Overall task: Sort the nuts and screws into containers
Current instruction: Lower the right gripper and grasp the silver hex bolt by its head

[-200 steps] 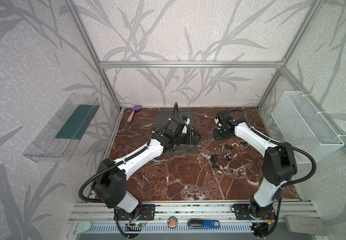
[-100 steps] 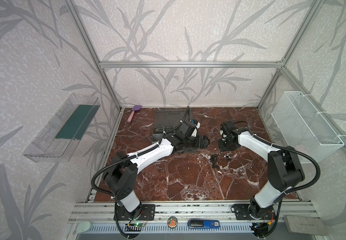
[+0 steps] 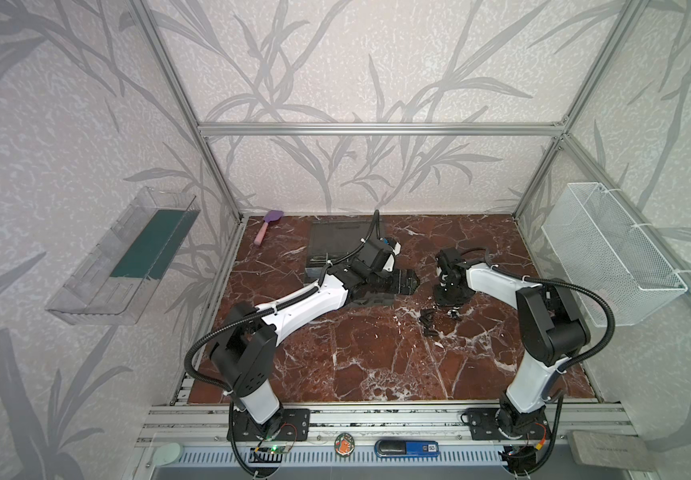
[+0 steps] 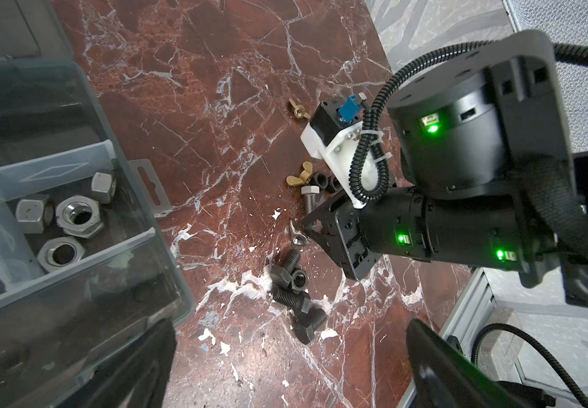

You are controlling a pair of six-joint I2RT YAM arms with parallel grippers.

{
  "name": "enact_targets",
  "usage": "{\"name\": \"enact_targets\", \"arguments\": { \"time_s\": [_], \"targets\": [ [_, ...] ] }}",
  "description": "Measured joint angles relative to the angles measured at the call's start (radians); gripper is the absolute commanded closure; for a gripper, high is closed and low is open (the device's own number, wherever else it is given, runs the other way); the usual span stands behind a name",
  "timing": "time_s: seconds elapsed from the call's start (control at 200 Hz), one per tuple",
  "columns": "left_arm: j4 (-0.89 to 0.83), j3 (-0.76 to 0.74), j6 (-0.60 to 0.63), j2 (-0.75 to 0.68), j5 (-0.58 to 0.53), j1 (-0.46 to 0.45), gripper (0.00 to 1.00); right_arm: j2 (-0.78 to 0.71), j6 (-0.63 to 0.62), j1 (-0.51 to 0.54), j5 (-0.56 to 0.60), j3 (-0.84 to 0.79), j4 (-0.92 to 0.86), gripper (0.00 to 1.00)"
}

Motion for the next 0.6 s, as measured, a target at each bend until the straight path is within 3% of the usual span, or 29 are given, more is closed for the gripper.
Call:
{"name": "enact_targets", "arguments": {
  "time_s": [0.185, 0.6],
  "targets": [
    [-0.014, 0.009, 0.0, 0.009, 0.0, 0.0, 0.0, 0.006, -0.004, -0.005, 0.006, 0.002, 0.009, 0.72],
    [-0.051, 0.018, 0.023, 0.014, -0.023, 0.0, 0.01, 0.032, -0.016, -0.017, 0.018, 0.031, 0.013, 0.91]
  ]
}}
